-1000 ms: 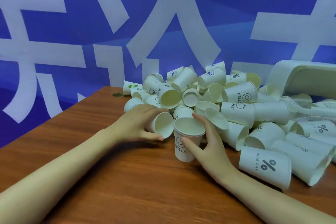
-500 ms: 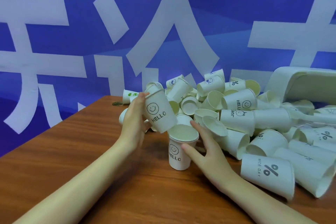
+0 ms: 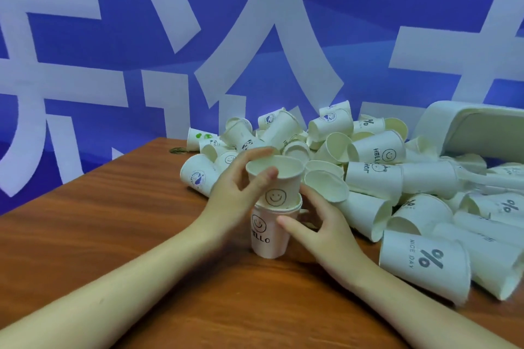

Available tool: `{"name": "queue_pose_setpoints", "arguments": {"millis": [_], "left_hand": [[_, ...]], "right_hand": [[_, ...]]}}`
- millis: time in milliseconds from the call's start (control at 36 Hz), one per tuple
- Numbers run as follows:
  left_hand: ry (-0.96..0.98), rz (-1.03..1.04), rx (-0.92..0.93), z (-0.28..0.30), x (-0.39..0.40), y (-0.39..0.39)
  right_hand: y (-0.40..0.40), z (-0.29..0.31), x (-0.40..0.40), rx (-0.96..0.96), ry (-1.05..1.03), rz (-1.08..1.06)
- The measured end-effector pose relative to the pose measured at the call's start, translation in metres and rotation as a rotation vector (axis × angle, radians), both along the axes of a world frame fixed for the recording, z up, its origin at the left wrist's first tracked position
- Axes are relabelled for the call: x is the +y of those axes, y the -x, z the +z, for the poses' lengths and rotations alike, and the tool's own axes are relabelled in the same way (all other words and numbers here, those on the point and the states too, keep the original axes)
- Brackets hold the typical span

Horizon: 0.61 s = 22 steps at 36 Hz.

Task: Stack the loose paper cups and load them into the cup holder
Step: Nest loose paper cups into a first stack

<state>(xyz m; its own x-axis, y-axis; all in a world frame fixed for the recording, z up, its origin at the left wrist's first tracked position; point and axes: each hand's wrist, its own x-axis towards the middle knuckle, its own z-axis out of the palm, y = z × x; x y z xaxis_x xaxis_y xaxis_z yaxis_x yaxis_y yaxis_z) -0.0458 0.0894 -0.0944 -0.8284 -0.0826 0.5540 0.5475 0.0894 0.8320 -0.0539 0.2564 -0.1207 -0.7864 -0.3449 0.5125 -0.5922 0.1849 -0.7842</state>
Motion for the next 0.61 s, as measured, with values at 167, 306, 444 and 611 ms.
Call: {"name": "queue_pose_setpoints", "arguments": {"millis": [167,306,444,611], "left_hand": [[0.05,0.049,-0.071,-0.017,-0.005,0.011],[0.118,0.047,-0.065,-0.012,-0.007,0.009],[0.236,0.095,-0.107,-0.012,-0.014,0.012],[0.267,0.085,-0.161,-0.017,-0.019,0.017]], "right_hand": [[0.008,-0.004,0.003,0.015,0.057,-0.052],[0.013,0.002,0.014,0.259,-0.023,-0.219],[0.025,0.011,0.03,0.711,-0.173,-0.486],[0.036,0.012,0.038,0.423,-0.366,-0.601]]}}
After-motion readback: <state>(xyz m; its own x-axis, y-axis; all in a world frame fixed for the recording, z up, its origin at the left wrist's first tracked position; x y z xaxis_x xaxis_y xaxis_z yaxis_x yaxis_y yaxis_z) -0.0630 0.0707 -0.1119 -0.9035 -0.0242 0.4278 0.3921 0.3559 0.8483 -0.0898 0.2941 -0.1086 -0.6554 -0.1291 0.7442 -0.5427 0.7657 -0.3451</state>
